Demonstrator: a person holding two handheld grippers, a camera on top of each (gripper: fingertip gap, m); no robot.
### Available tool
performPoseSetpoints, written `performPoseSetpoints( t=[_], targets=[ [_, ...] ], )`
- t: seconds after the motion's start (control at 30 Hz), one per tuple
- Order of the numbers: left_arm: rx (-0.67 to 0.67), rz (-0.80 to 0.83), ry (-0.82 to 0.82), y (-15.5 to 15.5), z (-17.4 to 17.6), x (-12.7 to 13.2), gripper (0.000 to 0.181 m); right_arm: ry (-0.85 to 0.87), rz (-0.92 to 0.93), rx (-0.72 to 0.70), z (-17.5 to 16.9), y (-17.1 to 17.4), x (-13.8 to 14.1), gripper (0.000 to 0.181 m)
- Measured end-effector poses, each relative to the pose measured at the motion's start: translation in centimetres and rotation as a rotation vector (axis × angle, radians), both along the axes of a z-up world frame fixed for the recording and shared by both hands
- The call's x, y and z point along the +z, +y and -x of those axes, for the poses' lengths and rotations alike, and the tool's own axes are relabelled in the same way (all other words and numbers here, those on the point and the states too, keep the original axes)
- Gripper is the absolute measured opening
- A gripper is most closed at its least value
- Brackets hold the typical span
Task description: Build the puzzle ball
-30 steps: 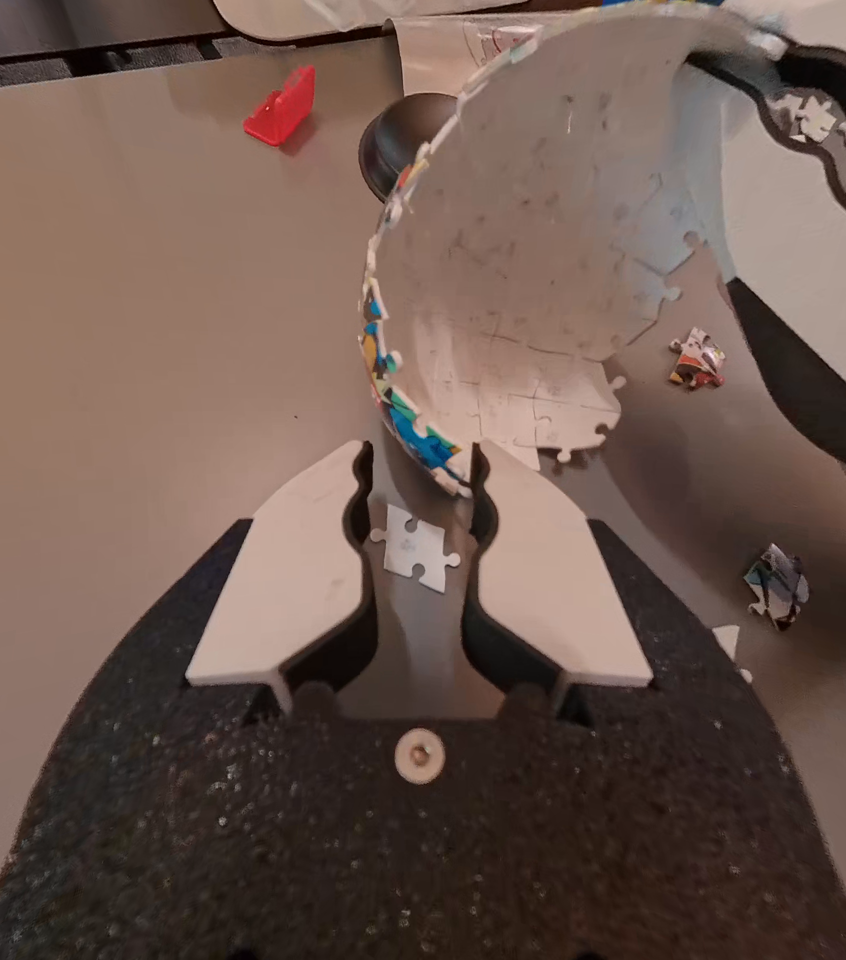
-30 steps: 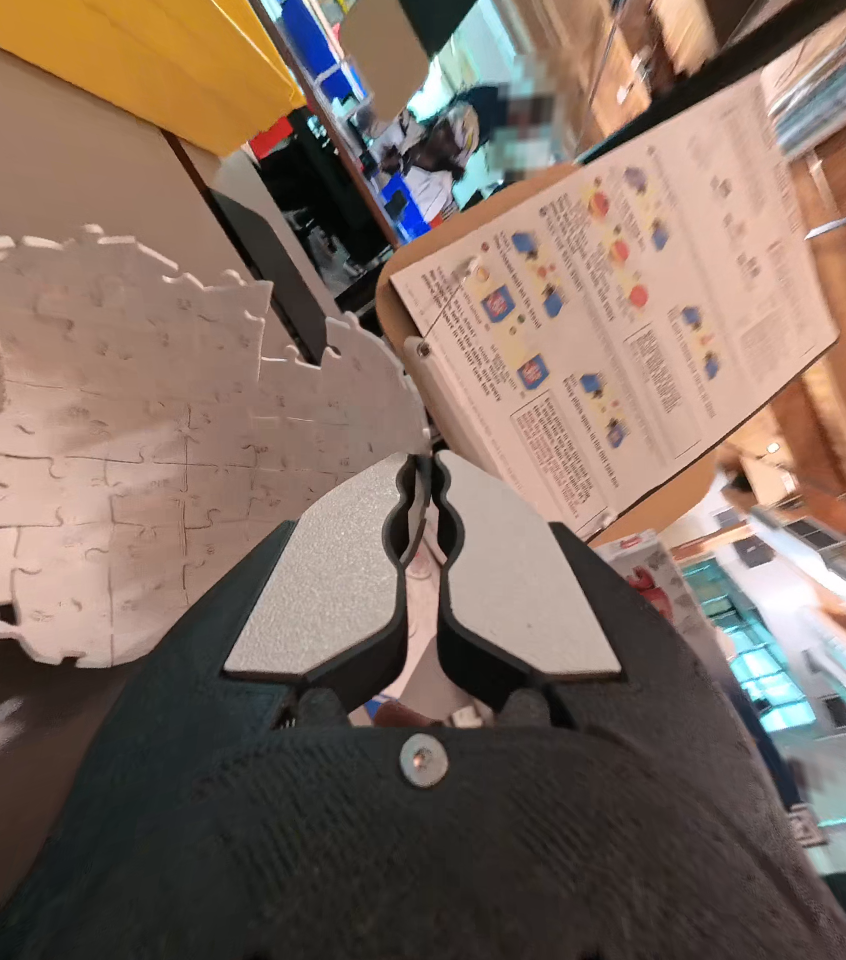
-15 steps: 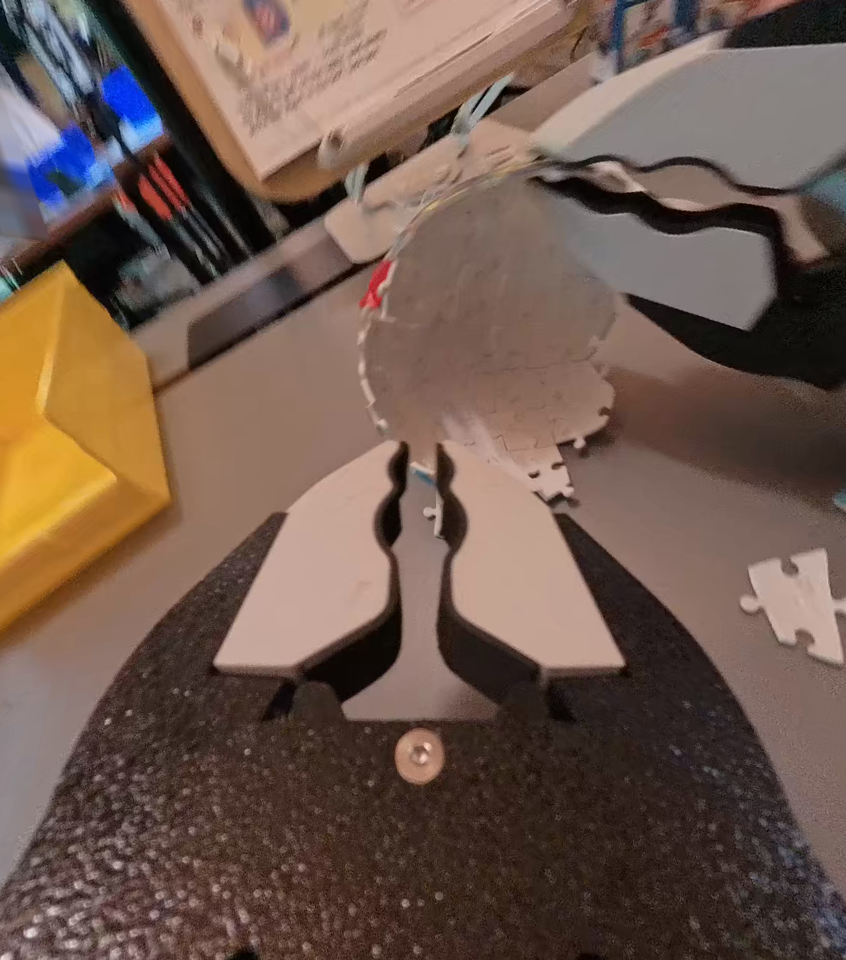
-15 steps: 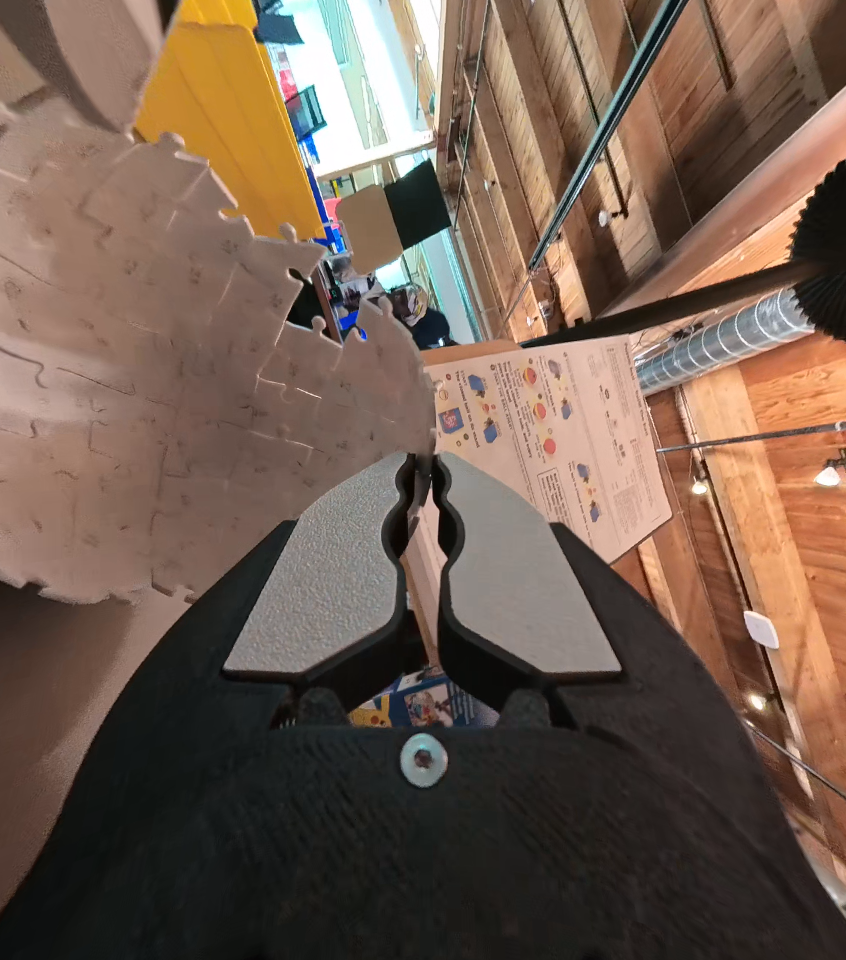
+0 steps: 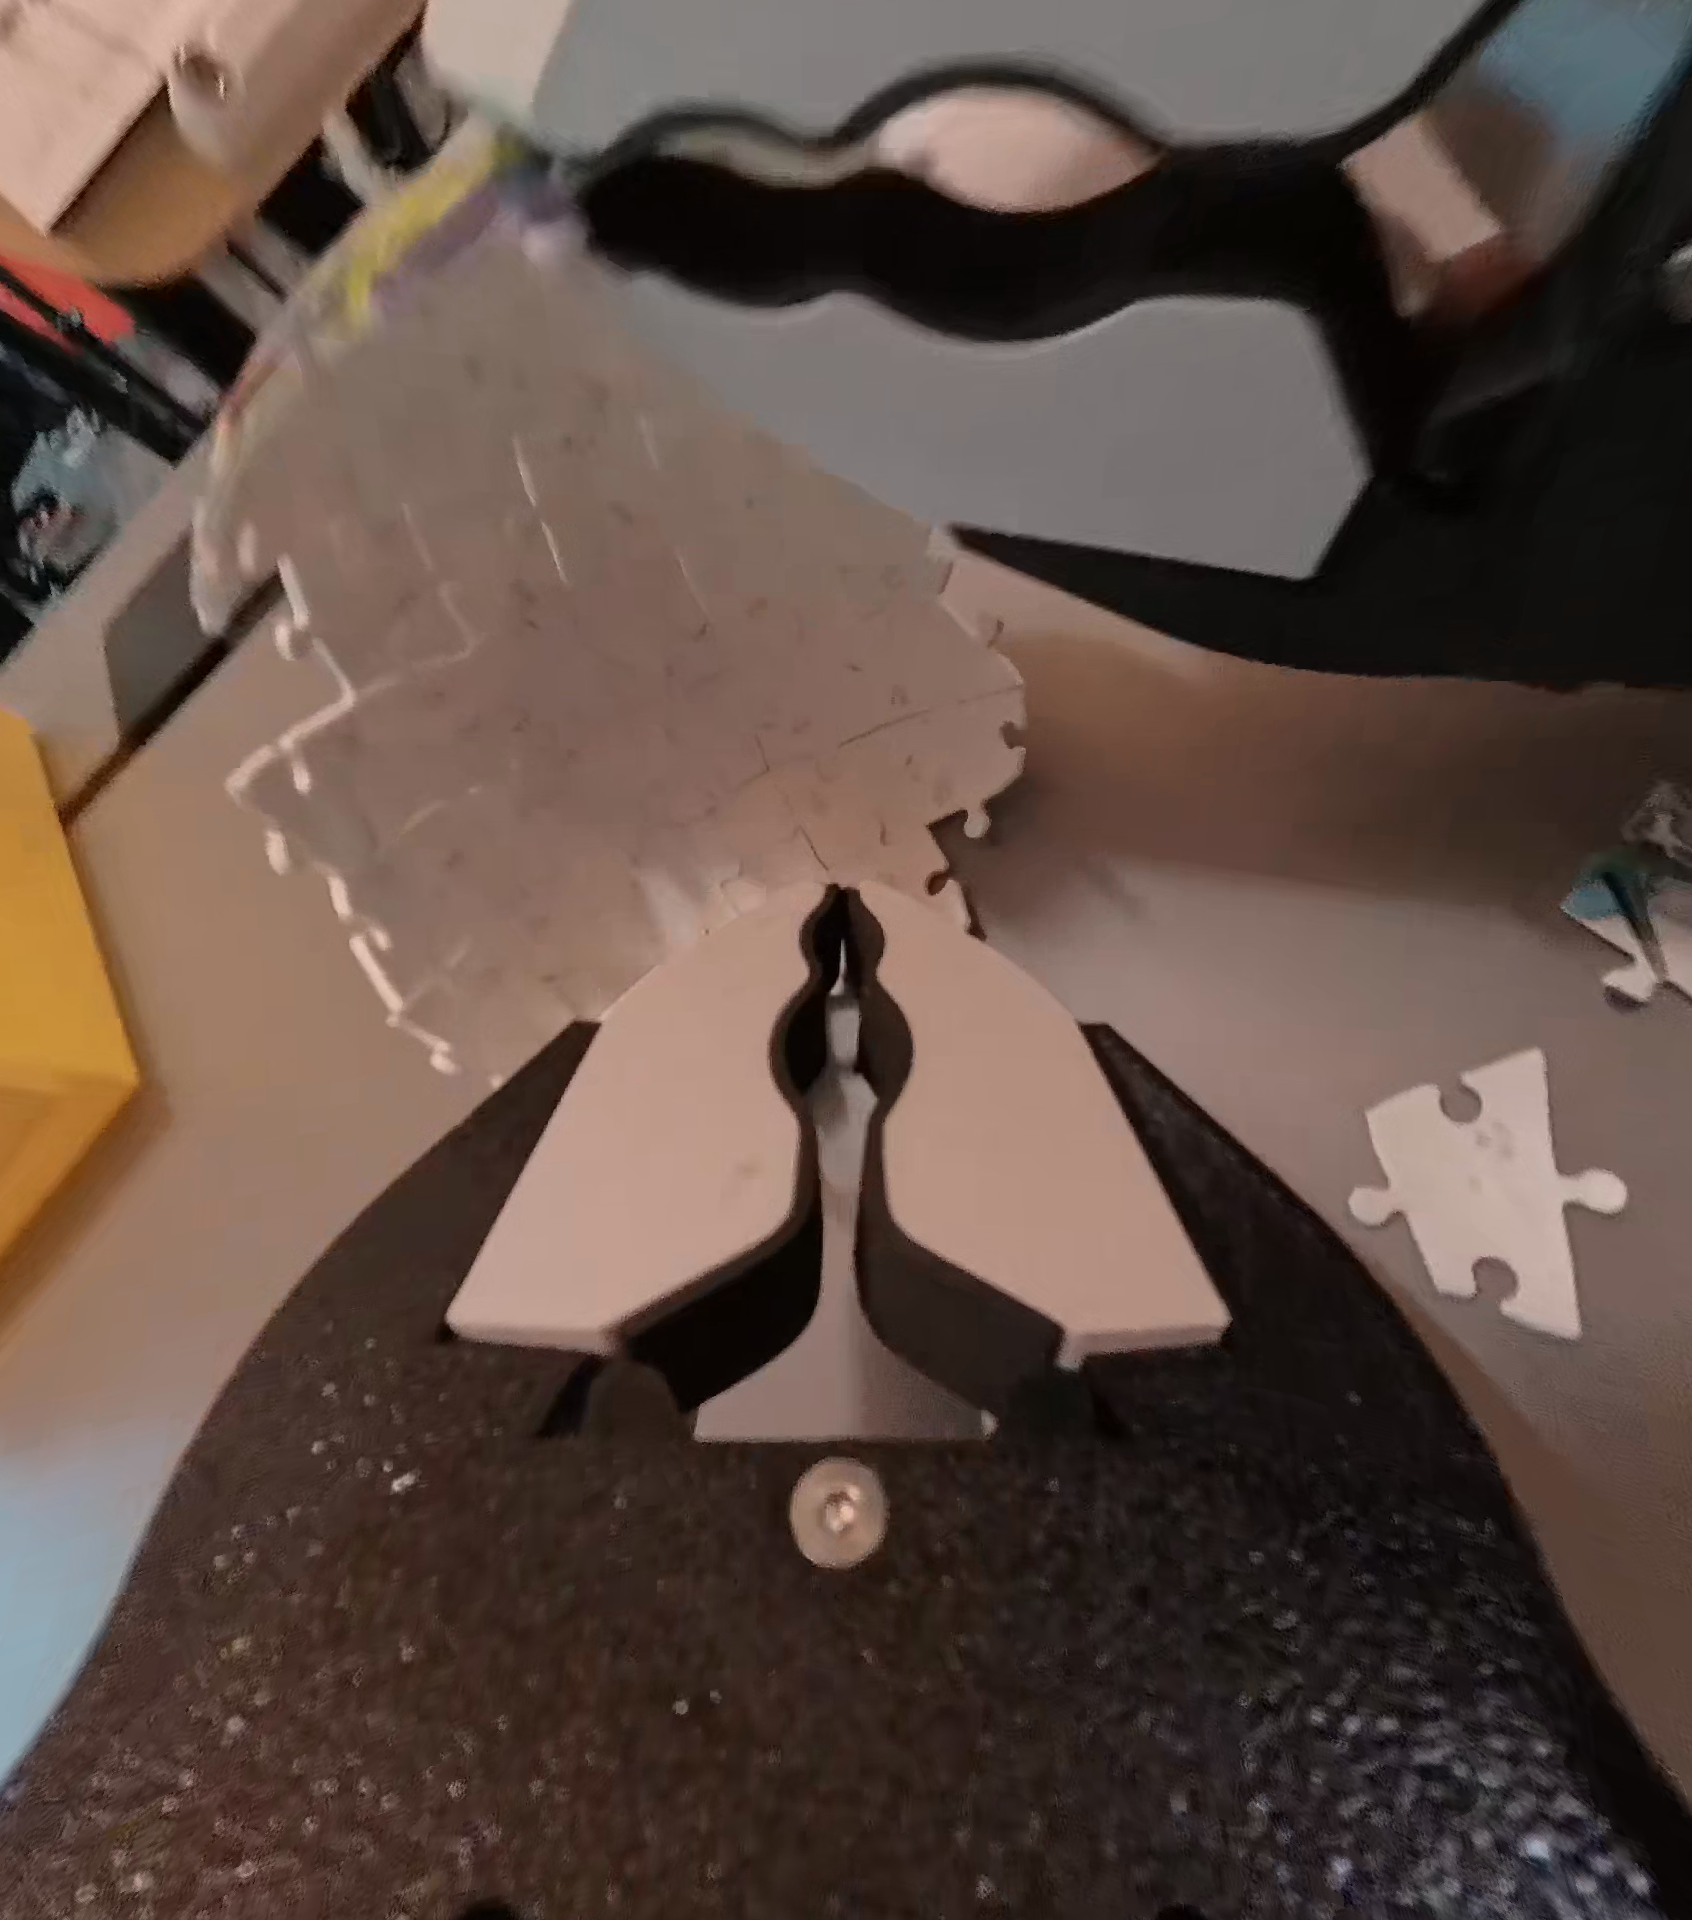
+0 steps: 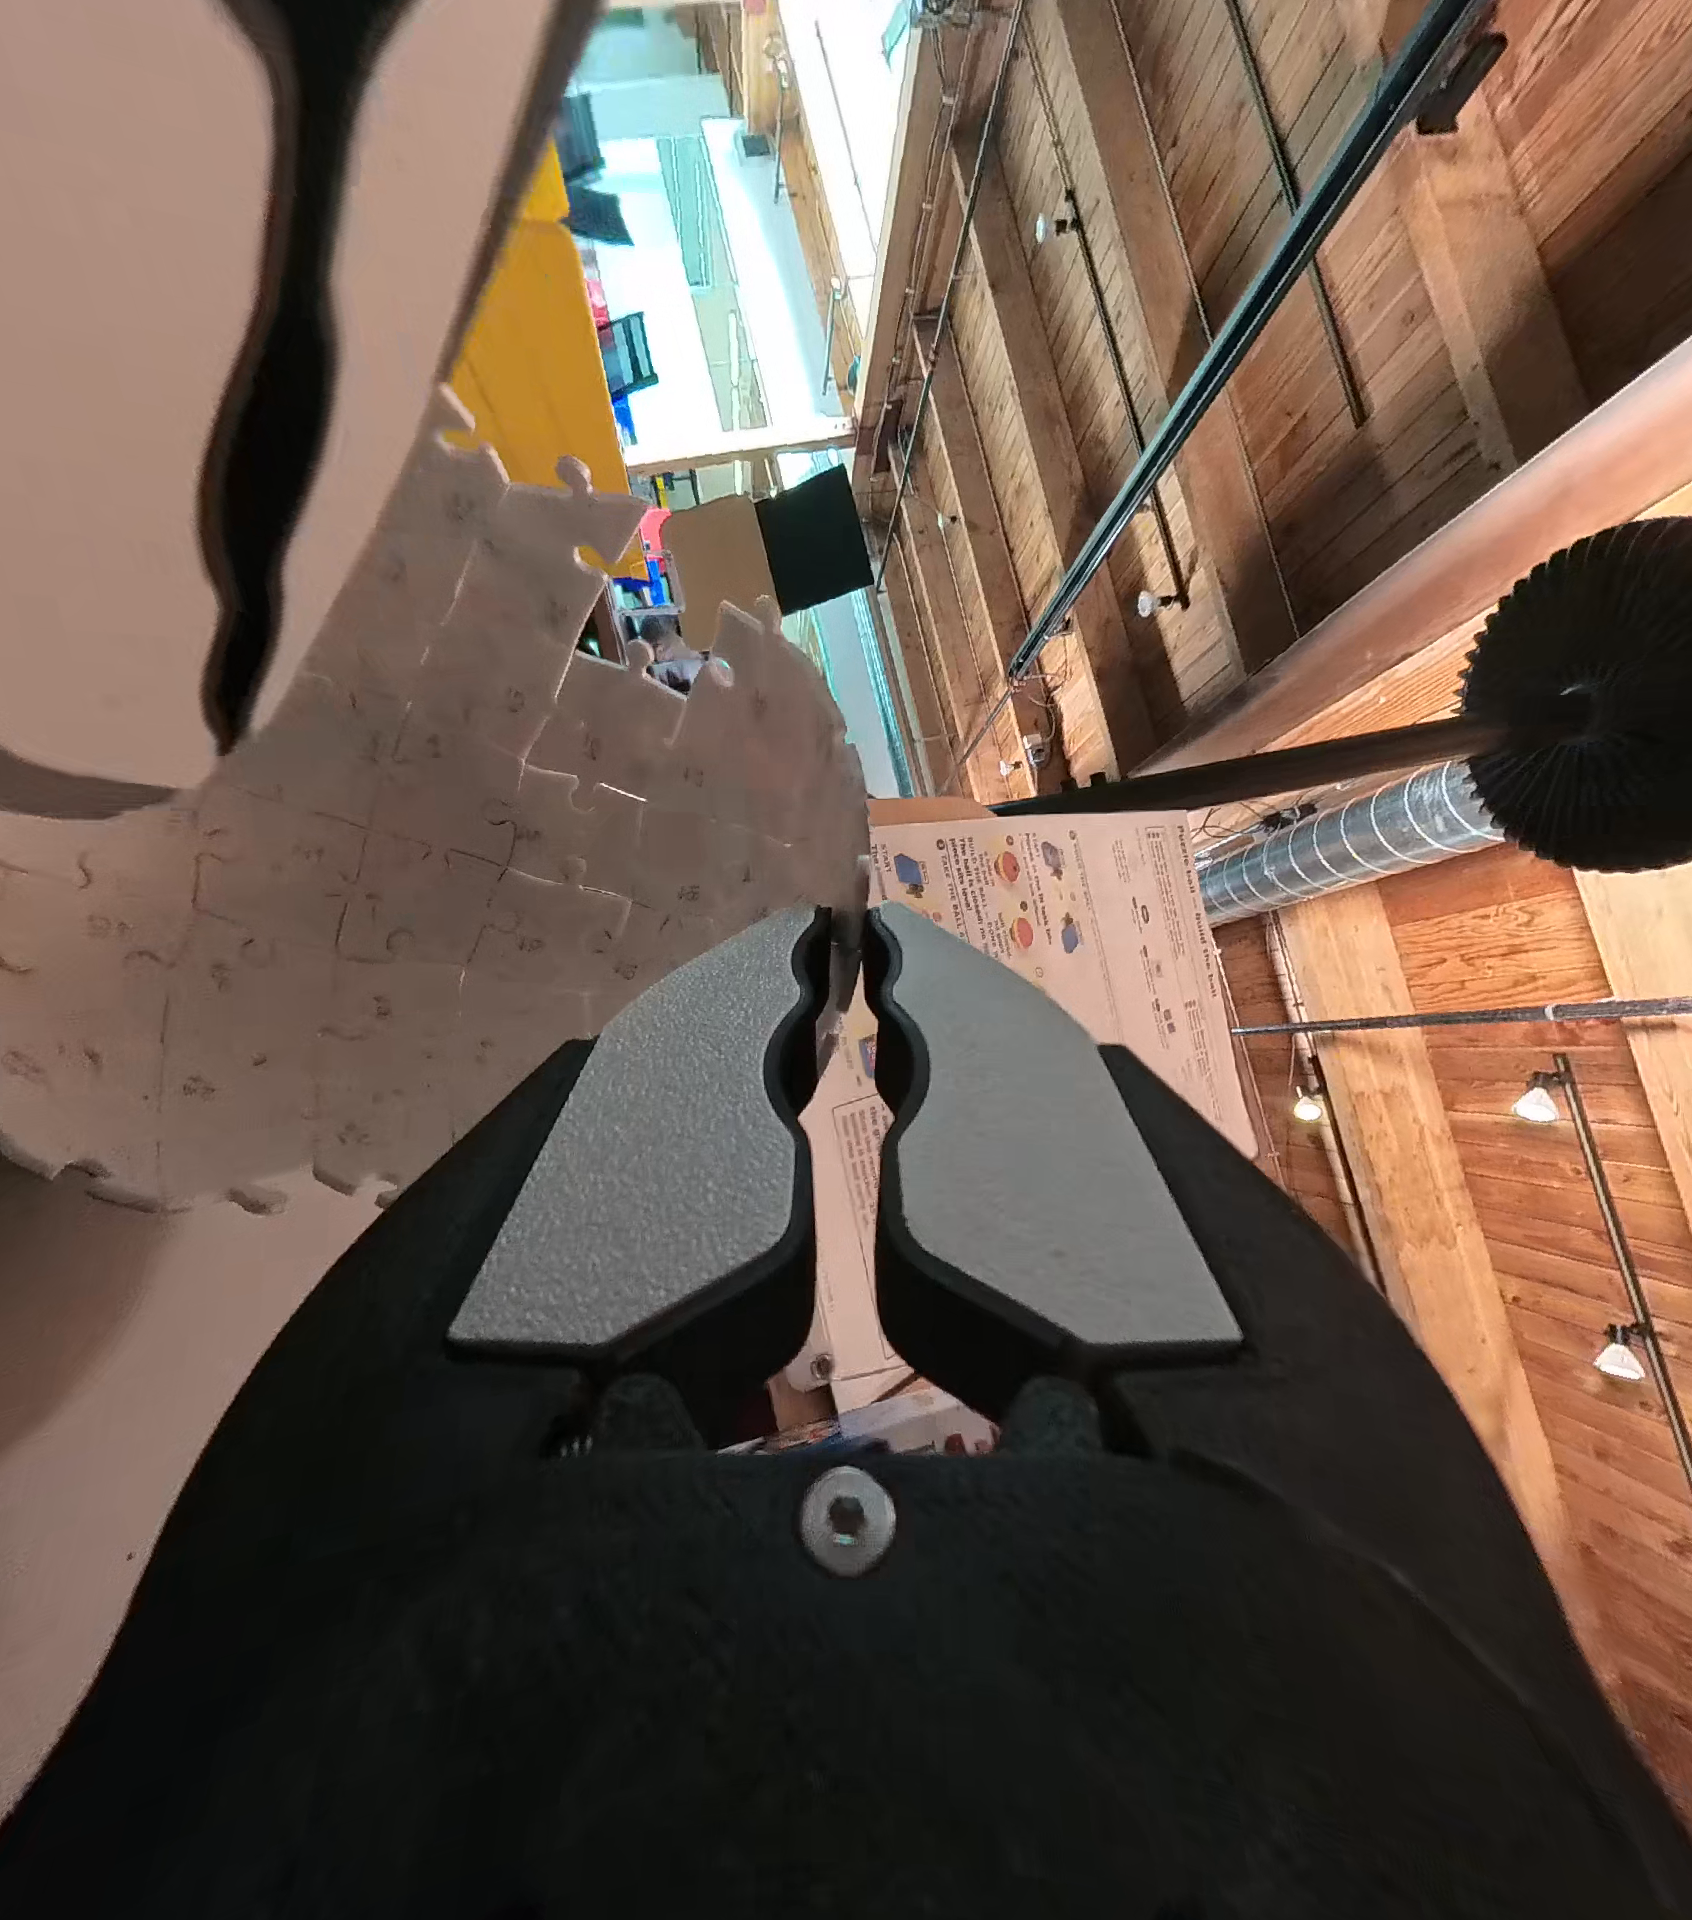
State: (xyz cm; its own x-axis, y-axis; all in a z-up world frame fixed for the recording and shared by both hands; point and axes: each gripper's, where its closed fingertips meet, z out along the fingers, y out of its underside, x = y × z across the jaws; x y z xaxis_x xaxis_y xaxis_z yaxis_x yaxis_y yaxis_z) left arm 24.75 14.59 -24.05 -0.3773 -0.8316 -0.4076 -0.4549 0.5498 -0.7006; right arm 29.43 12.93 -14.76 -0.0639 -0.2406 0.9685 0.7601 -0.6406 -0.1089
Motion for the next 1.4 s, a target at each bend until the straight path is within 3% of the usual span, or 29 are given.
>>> performPoseSetpoints(
  t=[0.13, 0.37, 0.5, 0.63, 0.7, 0.77, 0.9, 0.97, 1.03, 1.17, 1.3, 1.4],
  targets=[
    [0.093, 0.058, 0.053, 0.4, -0.3, -1.6, 0.0, 0.004, -0.013, 0.011, 0.1, -0.1, 0.0, 0.005],
    [0.114, 0.026, 0.072, 0.1, -0.8, -2.6, 0.0, 0.004, -0.026, 0.027, 0.7, -0.1, 0.0, 0.004],
    [0.121, 0.077, -0.071, 0.3, -0.3, 0.8, 0.0, 0.009, -0.034, 0.029, 0.9, -0.2, 0.0, 0.004],
    [0.257, 0.181, -0.201, 5.4, 1.2, 5.2, 0.0, 0.005, -0.034, 0.023, 1.1, -0.2, -0.1, 0.003],
    [0.302, 0.214, -0.076, 8.2, 2.2, 4.0, 0.001, 0.002, -0.033, 0.022, 1.2, -0.2, -0.1, 0.003],
    [0.273, 0.238, 0.077, 9.5, 3.0, 1.8, 0.017, -0.007, -0.028, 0.021, 1.5, -0.2, -0.1, 0.003],
    [0.073, 0.356, 0.257, 7.8, 3.3, -0.6, 0.032, -0.033, -0.014, 0.012, 2.1, -0.1, -0.1, 0.003],
    [0.005, 0.331, 0.296, 7.3, 2.9, -1.3, 0.038, -0.046, -0.009, -0.004, 2.2, -0.1, -0.1, 0.003],
    [-0.043, 0.26, 0.337, 7.0, 2.3, -2.3, 0.058, -0.045, -0.01, -0.02, 2.2, -0.2, -0.1, 0.004],
    [-0.097, 0.207, 0.374, 5.5, 1.1, -3.5, 0.061, -0.039, -0.018, -0.065, 1.9, -0.8, -0.1, 0.004],
    [-0.091, 0.269, 0.375, 4.4, 0.9, -3.7, 0.027, -0.029, -0.024, -0.111, 1.8, -1.7, -0.1, 0.004],
    [-0.084, 0.303, 0.349, 4.5, 1.4, -3.7, 0.027, -0.026, -0.028, -0.124, 2.1, -2.1, -0.1, 0.004]
  ],
)
